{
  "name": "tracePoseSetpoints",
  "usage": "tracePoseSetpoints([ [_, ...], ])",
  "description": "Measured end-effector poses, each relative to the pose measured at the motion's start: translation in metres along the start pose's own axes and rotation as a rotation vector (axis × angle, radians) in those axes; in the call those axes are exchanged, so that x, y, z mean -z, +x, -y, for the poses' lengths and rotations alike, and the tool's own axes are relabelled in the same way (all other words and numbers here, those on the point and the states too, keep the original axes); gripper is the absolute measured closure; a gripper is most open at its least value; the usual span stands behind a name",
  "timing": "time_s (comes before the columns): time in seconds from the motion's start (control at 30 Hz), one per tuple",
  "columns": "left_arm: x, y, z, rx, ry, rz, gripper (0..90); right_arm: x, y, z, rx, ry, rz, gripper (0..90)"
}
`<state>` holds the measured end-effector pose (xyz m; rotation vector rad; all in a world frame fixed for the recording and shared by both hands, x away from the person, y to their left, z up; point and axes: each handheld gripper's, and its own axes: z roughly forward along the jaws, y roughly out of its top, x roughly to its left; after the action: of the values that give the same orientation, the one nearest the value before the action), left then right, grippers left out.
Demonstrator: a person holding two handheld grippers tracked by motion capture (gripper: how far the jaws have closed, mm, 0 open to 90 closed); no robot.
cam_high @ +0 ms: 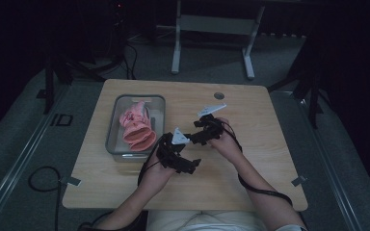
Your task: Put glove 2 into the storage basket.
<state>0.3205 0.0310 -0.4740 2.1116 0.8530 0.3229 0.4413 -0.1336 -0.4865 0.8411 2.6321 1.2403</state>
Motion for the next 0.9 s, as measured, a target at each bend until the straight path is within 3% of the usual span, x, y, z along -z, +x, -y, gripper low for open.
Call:
tracePoseSetpoints([
  [0.27, -0.015, -0.009, 0.013, -0.017, -0.011, 0.061, 1.1, 0.001, -0.003, 0.02, 0.003, 0.006, 0.003, 16.4],
  [0.47, -0.024, -0.015, 0.025, -0.036, -0.024, 0.082, 1.1, 0.002, -0.001, 0.035, 0.003, 0.005, -0.003, 16.4],
  [0.57, -0.027, -0.014, 0.031, -0.021, -0.019, 0.098, 1.1, 0.002, 0.001, 0.042, 0.017, 0.005, -0.001, 16.4],
  [0.9, -0.038, -0.014, 0.047, -0.028, -0.016, 0.105, 1.1, 0.009, 0.002, 0.064, 0.016, 0.013, 0.017, 16.3],
])
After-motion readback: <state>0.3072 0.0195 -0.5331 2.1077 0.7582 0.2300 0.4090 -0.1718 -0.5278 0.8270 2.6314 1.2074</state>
